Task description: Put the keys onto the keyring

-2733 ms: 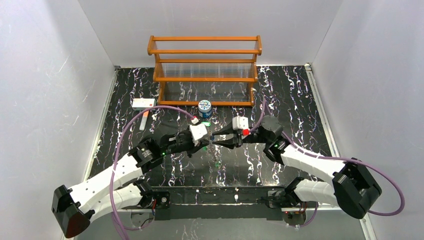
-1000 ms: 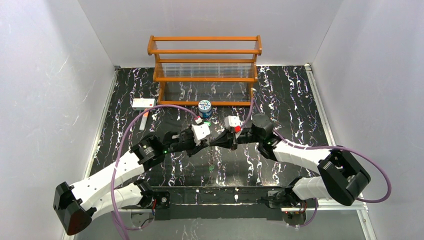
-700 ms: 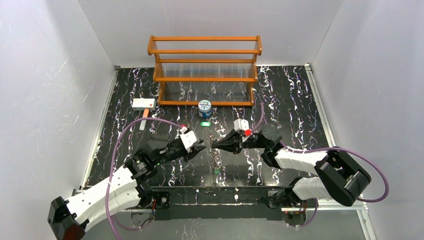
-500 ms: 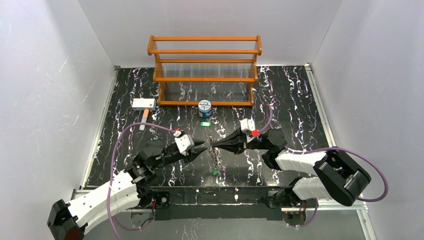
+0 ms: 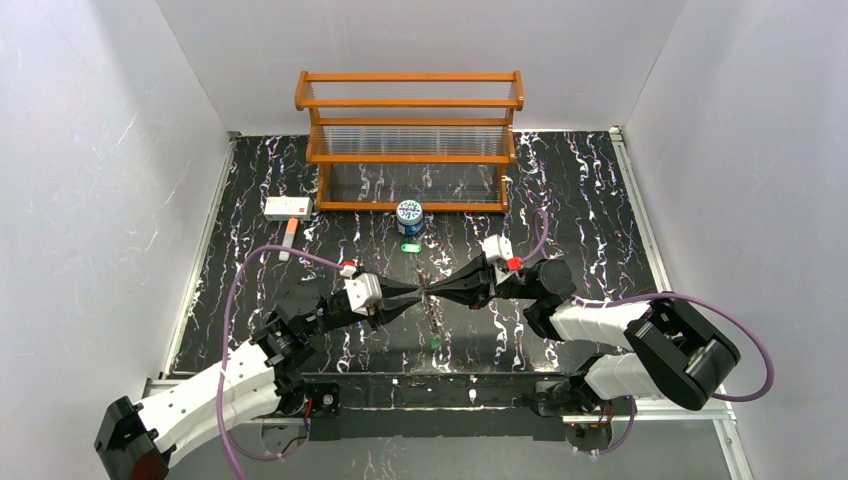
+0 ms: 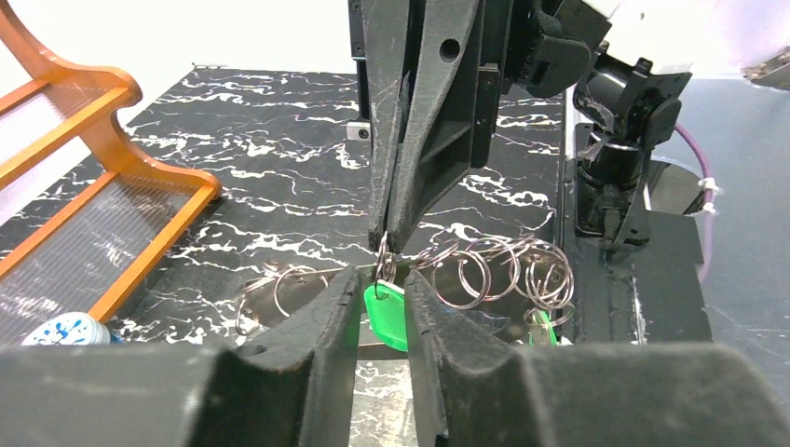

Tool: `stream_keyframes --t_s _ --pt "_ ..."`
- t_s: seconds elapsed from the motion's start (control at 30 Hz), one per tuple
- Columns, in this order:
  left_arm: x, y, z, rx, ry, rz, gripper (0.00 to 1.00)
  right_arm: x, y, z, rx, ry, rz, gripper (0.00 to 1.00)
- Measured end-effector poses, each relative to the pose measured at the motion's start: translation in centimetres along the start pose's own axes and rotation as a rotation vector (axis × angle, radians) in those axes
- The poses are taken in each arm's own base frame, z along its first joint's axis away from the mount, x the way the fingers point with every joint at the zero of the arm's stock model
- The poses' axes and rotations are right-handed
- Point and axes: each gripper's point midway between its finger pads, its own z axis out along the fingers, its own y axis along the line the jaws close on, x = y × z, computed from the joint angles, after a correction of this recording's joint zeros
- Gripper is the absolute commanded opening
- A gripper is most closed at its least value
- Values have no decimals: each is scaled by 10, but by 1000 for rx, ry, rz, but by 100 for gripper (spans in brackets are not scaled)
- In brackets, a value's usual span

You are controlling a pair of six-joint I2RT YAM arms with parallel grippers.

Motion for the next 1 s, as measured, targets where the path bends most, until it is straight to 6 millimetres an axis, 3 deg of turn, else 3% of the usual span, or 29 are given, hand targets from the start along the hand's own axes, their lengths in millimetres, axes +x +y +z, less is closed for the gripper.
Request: stream_keyframes --t_s 0.2,1.0 --pt "7 -3 4 28 18 -10 0 0 0 0 -1 0 -1 1" --pt "22 1 9 8 61 -39 0 -4 6 0 -35 -1 -32 1"
